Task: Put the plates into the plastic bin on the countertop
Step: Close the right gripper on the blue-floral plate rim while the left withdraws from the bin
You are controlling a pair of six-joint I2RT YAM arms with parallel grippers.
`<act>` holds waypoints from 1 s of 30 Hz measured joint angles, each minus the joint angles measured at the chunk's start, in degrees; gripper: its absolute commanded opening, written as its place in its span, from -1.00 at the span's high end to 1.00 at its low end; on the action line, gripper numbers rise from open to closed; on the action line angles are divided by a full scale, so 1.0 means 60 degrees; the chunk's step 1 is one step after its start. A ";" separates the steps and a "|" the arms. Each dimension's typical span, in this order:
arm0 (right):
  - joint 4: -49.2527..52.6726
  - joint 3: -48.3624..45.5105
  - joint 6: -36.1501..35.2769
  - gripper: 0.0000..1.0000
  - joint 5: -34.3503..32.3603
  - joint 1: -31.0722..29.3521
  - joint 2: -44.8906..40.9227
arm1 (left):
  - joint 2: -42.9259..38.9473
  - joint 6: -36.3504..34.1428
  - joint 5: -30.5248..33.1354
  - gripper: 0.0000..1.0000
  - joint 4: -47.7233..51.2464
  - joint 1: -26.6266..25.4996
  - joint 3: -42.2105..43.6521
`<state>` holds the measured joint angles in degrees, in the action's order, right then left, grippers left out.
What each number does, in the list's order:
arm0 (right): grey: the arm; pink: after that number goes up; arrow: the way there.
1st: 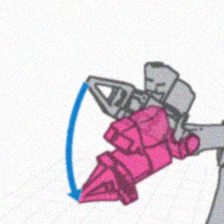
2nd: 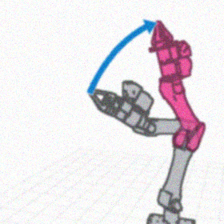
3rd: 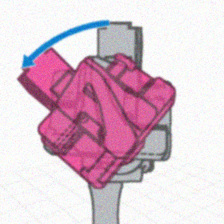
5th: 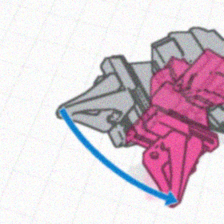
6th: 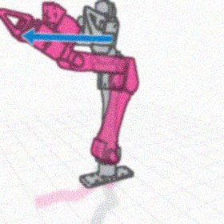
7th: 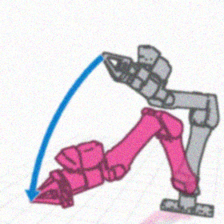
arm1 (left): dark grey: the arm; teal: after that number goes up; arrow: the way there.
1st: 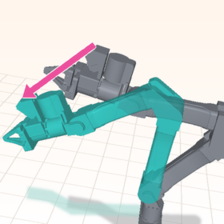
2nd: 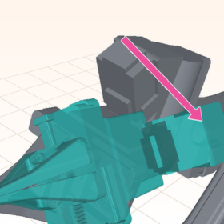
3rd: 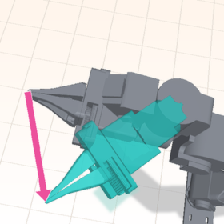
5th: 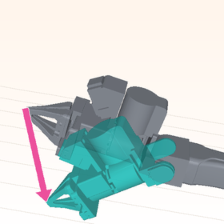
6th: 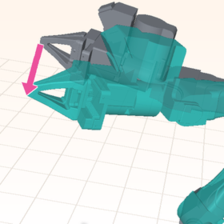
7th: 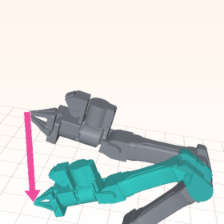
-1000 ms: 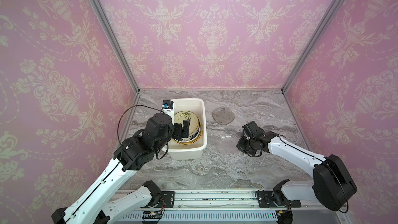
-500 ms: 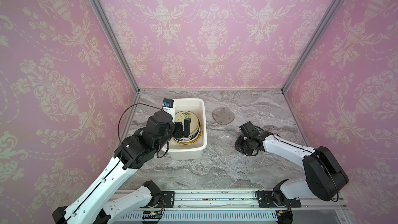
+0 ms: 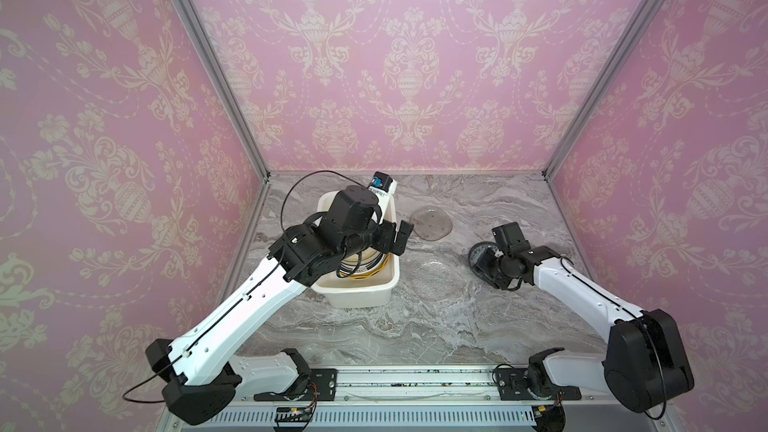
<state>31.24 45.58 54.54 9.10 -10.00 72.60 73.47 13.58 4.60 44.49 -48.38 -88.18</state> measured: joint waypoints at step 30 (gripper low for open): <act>-0.3417 -0.2098 -0.1905 0.57 0.2189 0.4095 0.1475 | 0.2495 -0.1938 -0.0423 -0.99 0.0076 -0.2790 -0.1035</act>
<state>10.74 32.99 43.11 22.24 14.57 81.45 88.44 1.96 2.07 44.95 -65.12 -94.39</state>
